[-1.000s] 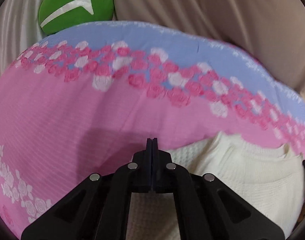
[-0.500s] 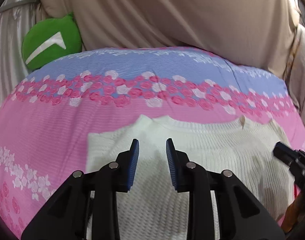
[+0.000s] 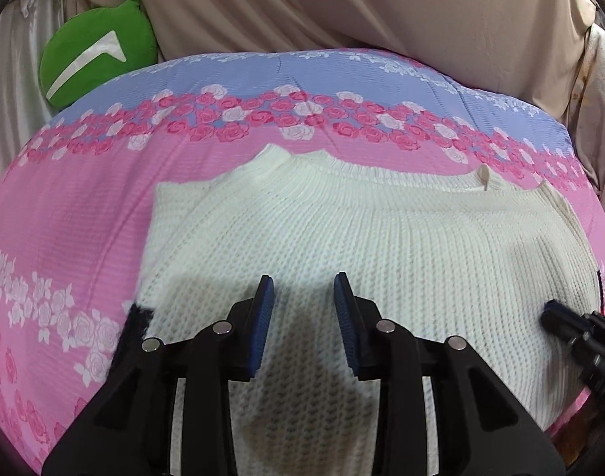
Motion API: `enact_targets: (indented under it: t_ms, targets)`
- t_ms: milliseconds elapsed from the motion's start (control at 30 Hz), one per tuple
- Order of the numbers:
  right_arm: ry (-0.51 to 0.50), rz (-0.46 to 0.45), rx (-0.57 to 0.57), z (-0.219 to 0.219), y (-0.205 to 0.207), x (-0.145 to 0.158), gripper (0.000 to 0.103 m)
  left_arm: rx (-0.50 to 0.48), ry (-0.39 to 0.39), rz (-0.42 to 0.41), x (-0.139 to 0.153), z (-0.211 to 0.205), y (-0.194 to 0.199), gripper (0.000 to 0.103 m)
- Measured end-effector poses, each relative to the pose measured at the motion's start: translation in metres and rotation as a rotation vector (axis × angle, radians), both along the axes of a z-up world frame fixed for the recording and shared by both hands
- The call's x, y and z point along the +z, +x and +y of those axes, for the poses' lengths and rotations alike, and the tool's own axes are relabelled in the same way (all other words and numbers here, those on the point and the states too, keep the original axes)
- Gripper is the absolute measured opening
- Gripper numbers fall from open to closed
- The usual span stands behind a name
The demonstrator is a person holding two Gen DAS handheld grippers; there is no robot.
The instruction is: Fold small clothes
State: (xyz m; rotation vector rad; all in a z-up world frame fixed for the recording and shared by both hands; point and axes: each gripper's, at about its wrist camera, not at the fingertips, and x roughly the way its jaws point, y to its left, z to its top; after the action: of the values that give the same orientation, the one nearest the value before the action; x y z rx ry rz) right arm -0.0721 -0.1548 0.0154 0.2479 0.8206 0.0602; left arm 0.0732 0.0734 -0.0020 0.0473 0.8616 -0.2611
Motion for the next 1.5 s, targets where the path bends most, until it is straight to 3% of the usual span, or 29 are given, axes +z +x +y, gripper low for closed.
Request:
enact_targets:
  t_ms: [167, 233, 300, 367, 433, 500, 533, 567, 600, 633, 733, 867, 933, 1033, 1100, 1167, 1300, 1333, 1433, 1500]
  targets:
    - [0.047, -0.002, -0.191, -0.070, -0.039, 0.000, 0.007, 0.062, -0.015, -0.001, 0.000, 0.035, -0.012, 0.032]
    - [0.032, -0.021, -0.249, -0.086, -0.045, 0.009, 0.010, 0.081, -0.069, 0.003, 0.008, 0.049, -0.011, 0.031]
    - [0.028, -0.064, -0.264, -0.095, -0.038, 0.024, 0.017, 0.090, -0.120, -0.007, 0.021, 0.056, -0.001, 0.034]
    - [0.003, -0.110, -0.265, -0.097, -0.022, 0.037, 0.047, 0.106, -0.113, -0.050, 0.032, 0.055, 0.015, 0.055]
    - [-0.013, -0.122, -0.248, -0.098, 0.006, 0.044, 0.053, 0.118, -0.095, -0.062, 0.035, 0.049, 0.039, 0.064]
    - [-0.008, -0.095, -0.237, -0.100, 0.037, 0.039, 0.053, 0.103, -0.111, -0.006, 0.026, 0.042, 0.069, 0.063]
    - [-0.006, -0.071, -0.243, -0.103, 0.053, 0.033, 0.052, 0.105, -0.114, 0.027, 0.019, 0.040, 0.081, 0.057]
    - [-0.010, -0.041, -0.249, -0.104, 0.066, 0.027, 0.044, 0.094, -0.111, 0.055, 0.011, 0.035, 0.093, 0.043]
    - [-0.005, -0.016, -0.248, -0.105, 0.078, 0.021, 0.036, 0.098, -0.094, 0.065, 0.005, 0.031, 0.098, 0.035]
    - [0.001, 0.006, -0.249, -0.105, 0.085, 0.016, 0.019, 0.108, -0.080, 0.075, -0.001, 0.030, 0.103, 0.027]
    - [-0.056, 0.049, -0.286, -0.108, 0.094, 0.006, 0.012, 0.118, -0.032, 0.029, -0.006, 0.026, 0.103, 0.027]
    - [0.031, 0.057, -0.304, -0.125, 0.096, 0.001, 0.010, 0.135, -0.020, 0.008, -0.009, 0.026, 0.105, 0.028]
    - [0.029, 0.005, -0.331, -0.121, 0.083, 0.012, 0.010, 0.135, -0.046, 0.005, -0.008, 0.031, 0.103, 0.028]
    - [-0.054, -0.121, -0.311, -0.090, 0.052, 0.043, 0.020, 0.154, -0.092, -0.023, 0.003, 0.044, 0.083, 0.028]
    - [-0.058, -0.147, -0.225, -0.060, 0.036, 0.055, 0.020, 0.152, -0.118, -0.063, 0.017, 0.054, 0.055, 0.036]
    - [-0.063, -0.128, -0.098, -0.022, 0.027, 0.056, 0.020, 0.145, -0.139, -0.094, 0.026, 0.065, 0.025, 0.058]
    - [-0.040, -0.075, 0.094, 0.042, 0.024, 0.038, 0.020, 0.183, -0.178, -0.049, 0.022, 0.095, -0.013, 0.062]
    - [-0.041, -0.060, 0.127, 0.054, 0.026, 0.032, 0.020, 0.202, -0.200, -0.023, 0.017, 0.105, -0.018, 0.067]
    - [-0.067, 0.014, 0.166, 0.075, 0.038, 0.005, 0.020, 0.215, -0.260, 0.053, -0.003, 0.123, -0.026, 0.073]
    - [-0.074, -0.004, 0.154, 0.079, 0.037, -0.004, 0.020, 0.221, -0.266, 0.093, -0.019, 0.126, -0.028, 0.073]
